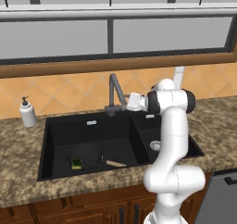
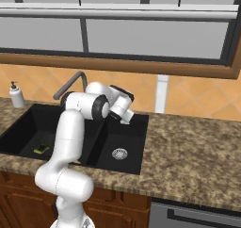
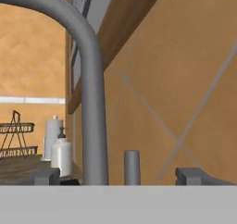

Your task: Pick the pan and sponge and place them into the sink. Then turn on the water.

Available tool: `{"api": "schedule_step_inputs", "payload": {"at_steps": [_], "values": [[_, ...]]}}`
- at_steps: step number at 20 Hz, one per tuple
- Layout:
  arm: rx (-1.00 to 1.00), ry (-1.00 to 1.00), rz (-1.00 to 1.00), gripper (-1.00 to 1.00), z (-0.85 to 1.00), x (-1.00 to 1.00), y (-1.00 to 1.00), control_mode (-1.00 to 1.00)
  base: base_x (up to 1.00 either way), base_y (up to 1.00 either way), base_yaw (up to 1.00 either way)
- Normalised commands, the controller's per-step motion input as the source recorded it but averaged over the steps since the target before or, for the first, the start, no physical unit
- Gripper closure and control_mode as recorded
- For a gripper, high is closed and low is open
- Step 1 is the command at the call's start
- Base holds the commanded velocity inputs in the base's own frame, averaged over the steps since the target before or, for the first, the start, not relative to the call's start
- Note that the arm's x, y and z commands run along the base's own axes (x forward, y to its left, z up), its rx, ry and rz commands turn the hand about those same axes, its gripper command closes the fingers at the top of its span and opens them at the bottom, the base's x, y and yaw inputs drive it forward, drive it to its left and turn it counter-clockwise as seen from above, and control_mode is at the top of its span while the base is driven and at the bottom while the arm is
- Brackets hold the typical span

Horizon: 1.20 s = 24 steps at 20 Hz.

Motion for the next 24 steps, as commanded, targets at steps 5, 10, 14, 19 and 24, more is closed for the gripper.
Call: {"api": "schedule_step_inputs", "payload": {"at_steps": [5,10,14,19,24], "values": [[-0.06,0.00,0.00,-1.00,-0.25,0.49,0.15,-1.00,0.00,0.00,0.00],[-0.01,0.02,0.00,-1.00,-0.22,0.58,0.01,-1.00,0.00,0.00,0.00],[0.00,0.02,0.00,-1.00,-0.21,0.60,-0.13,-1.00,0.00,0.00,0.00],[0.02,0.00,0.00,-1.00,-0.16,0.37,-0.30,-1.00,0.00,0.00,0.00],[0.09,0.00,0.00,-1.00,-0.21,0.20,-0.64,-1.00,0.00,0.00,0.00]]}}
